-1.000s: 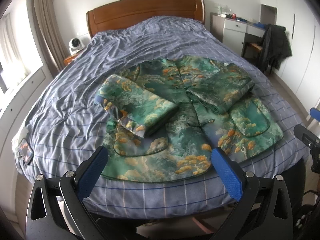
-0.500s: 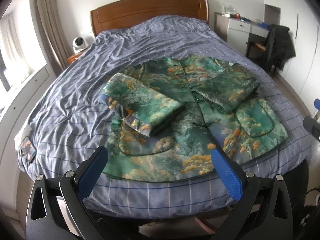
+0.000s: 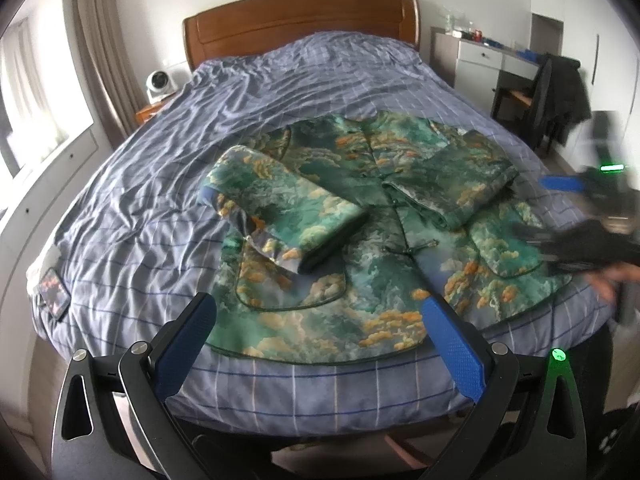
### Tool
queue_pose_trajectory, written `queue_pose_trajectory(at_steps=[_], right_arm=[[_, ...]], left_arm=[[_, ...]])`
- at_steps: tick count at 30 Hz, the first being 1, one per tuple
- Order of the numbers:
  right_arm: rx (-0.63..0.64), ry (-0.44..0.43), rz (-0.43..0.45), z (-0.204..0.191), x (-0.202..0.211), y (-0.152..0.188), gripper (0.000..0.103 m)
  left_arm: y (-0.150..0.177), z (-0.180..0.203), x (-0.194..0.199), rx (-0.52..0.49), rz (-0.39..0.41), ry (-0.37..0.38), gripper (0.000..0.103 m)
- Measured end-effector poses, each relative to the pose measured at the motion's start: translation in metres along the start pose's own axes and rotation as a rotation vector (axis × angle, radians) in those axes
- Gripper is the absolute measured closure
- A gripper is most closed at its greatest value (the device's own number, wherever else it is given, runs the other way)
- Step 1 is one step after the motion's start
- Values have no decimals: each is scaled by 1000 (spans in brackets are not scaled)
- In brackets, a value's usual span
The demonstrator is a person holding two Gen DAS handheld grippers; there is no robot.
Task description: Fold large clothes
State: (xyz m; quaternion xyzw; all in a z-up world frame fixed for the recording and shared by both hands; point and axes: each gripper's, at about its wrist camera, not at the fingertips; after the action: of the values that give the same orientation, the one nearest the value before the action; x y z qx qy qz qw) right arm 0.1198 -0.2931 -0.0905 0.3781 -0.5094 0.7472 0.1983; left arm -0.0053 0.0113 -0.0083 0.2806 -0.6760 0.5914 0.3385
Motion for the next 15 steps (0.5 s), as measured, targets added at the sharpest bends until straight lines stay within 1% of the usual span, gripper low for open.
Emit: queue_pose_trajectory(at_steps=[1,3,5,6,7,9,11,13,14,15], right_arm=[[49,5,-30,-1,-24,-7,0],[95,-23,-71,-3,-63,-18,0],[97,-85,-121,-6,-104,-31,0],[92,-101,-129,-7,-114,-35,0],[91,-110,-149,-8,-132,-41,1],[92,-80,-186,-8,-158,-46,1],[69,-68,-223,-3,-177,-45,6],[42,-89,-239,4,-179,-43,28],[21,-117,-239,9,-175,-42,35],[-6,-153,-233,14,-168,-41,65]], left_arm=[[1,-1,1,3,-2,-3,0],[1,-4,3,11,-1,-12,0],[3,-10,4,22,-3,-26,0],[3,-13,4,31,-5,-33,0],[4,-16,4,41,-8,-36,0],[5,-22,2,60,-19,-40,0],[6,-26,-1,74,-31,-40,0],[7,-29,-3,82,-38,-39,0],[7,-30,-4,84,-40,-39,0],[8,-30,-5,86,-42,-37,0]])
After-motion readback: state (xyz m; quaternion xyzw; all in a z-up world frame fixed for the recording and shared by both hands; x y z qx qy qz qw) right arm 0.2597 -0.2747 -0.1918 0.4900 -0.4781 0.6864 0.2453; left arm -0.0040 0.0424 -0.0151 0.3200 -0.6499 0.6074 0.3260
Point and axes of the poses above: each gripper's, at about its wrist camera, not at the fingertips, and x roughly against the way its jaws point, z to its right, y to its underside, and after that the axes turned 5 degrees about -z, right-handed
